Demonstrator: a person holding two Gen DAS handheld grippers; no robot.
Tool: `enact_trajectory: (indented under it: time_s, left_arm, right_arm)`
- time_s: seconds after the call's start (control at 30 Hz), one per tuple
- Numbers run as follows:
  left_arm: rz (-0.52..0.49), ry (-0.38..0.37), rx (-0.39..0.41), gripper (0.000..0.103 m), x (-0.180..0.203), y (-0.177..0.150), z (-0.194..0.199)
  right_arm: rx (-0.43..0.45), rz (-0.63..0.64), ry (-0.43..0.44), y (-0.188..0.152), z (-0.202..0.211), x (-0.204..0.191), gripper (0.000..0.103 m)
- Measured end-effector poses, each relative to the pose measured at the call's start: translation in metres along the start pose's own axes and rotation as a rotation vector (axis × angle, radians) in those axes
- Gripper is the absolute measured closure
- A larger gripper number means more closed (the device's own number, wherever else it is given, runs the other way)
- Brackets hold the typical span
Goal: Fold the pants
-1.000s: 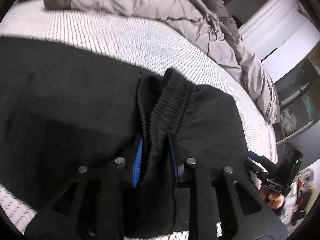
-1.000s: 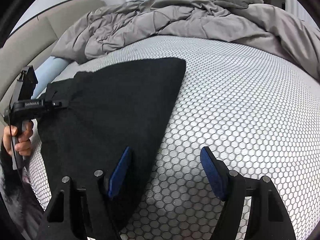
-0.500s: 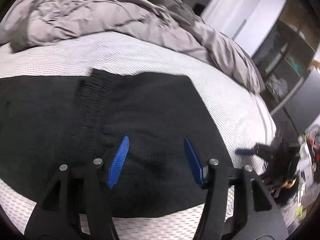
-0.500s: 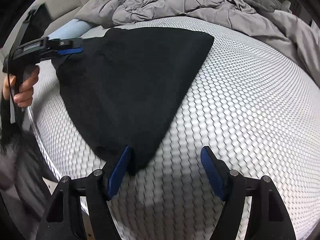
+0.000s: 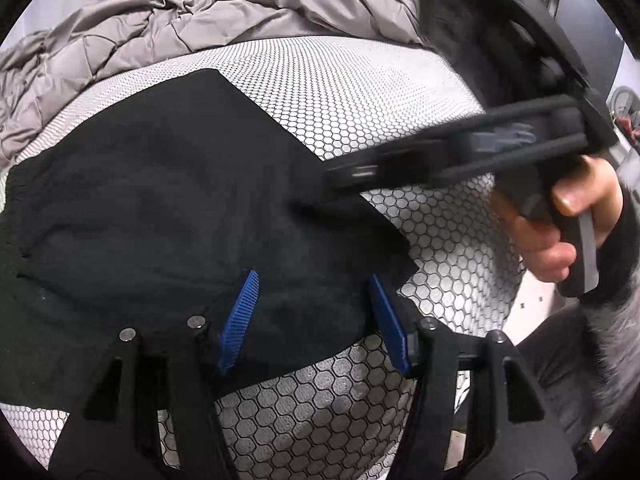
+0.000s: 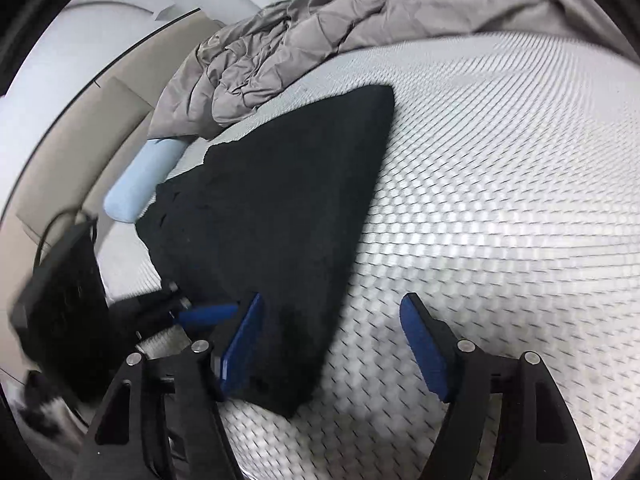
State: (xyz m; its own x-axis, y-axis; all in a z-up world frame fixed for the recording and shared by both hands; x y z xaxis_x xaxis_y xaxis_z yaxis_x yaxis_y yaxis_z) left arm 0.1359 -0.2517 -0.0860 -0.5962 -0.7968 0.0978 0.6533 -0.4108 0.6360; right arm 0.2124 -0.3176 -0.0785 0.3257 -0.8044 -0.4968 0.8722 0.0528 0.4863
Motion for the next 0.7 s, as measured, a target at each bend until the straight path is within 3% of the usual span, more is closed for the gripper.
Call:
enact_trajectory:
  time_s: [0.1, 0.2, 0.43, 0.5, 0.7]
  left_arm:
    - [0.016, 0.001, -0.006, 0.048, 0.004, -0.002, -0.001]
    - [0.024, -0.005, -0.018, 0.048, -0.001, -0.005, -0.002]
    - [0.01, -0.024, -0.014, 0.048, -0.004, -0.013, 0.003]
    - [0.002, -0.027, -0.015, 0.048, -0.004, -0.016, 0.006]
    - [-0.007, -0.033, -0.013, 0.045, -0.005, -0.016, 0.01]
  right_arm:
    - [-0.014, 0.006, 0.001, 0.011, -0.021, -0.004, 0.056]
    - [-0.012, -0.006, -0.008, 0.029, -0.039, -0.004, 0.059]
    - [0.0, -0.086, -0.016, 0.116, -0.085, 0.035, 0.067]
    - [-0.005, -0.067, -0.058, 0.139, -0.1, 0.043, 0.076]
    - [0.045, -0.027, -0.23, 0.191, -0.122, 0.052, 0.076]
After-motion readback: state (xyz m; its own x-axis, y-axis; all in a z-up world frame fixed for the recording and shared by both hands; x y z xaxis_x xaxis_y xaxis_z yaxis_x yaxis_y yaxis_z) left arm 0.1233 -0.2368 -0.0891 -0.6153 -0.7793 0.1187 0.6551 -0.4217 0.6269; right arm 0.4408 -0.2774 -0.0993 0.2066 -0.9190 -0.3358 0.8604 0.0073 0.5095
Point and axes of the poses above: each gripper's, at about its wrist camera, not at the fingertips, and z roughly against the way its jaws point, x to its right, y to its top, the point moved 7 cm from there along -z, roughly the way its jaws point, and after that the axes turned 2 degrees about x, right-handed, at the moved point
